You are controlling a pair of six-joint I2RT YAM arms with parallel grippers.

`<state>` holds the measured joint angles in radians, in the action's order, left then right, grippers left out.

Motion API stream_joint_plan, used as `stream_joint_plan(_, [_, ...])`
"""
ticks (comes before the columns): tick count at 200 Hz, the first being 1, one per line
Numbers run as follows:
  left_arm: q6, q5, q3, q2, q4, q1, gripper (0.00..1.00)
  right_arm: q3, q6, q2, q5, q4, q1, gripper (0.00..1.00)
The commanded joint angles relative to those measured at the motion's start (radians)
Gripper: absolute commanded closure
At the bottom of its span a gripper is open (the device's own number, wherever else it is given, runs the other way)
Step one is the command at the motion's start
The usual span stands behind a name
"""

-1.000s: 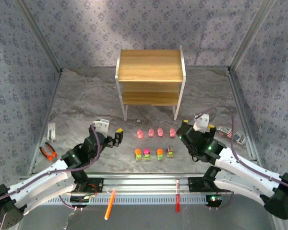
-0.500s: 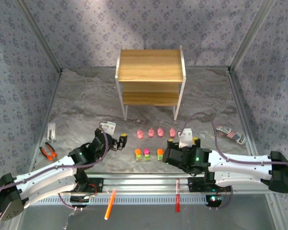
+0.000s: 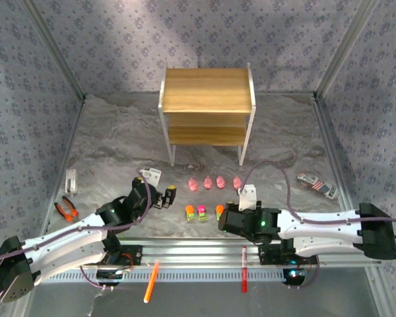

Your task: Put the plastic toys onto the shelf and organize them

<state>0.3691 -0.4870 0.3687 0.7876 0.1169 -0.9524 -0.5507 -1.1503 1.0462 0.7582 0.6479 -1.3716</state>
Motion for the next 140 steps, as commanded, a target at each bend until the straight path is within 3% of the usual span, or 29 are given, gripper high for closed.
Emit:
stream_joint_plan(1, [0.017, 0.011, 0.025, 0.004, -0.015, -0.009, 0.04, 0.031, 0.018, 0.022, -0.04, -0.099, -0.01, 0.41])
stream_joint_plan(16, [0.016, 0.012, 0.026, 0.01, -0.016, -0.009, 0.04, 0.041, 0.02, 0.031, -0.046, -0.117, -0.011, 0.45])
stream_joint_plan(140, [0.016, 0.026, 0.036, 0.052, -0.026, -0.009, 0.04, 0.058, 0.109, 0.097, -0.173, -0.199, 0.105, 0.5])
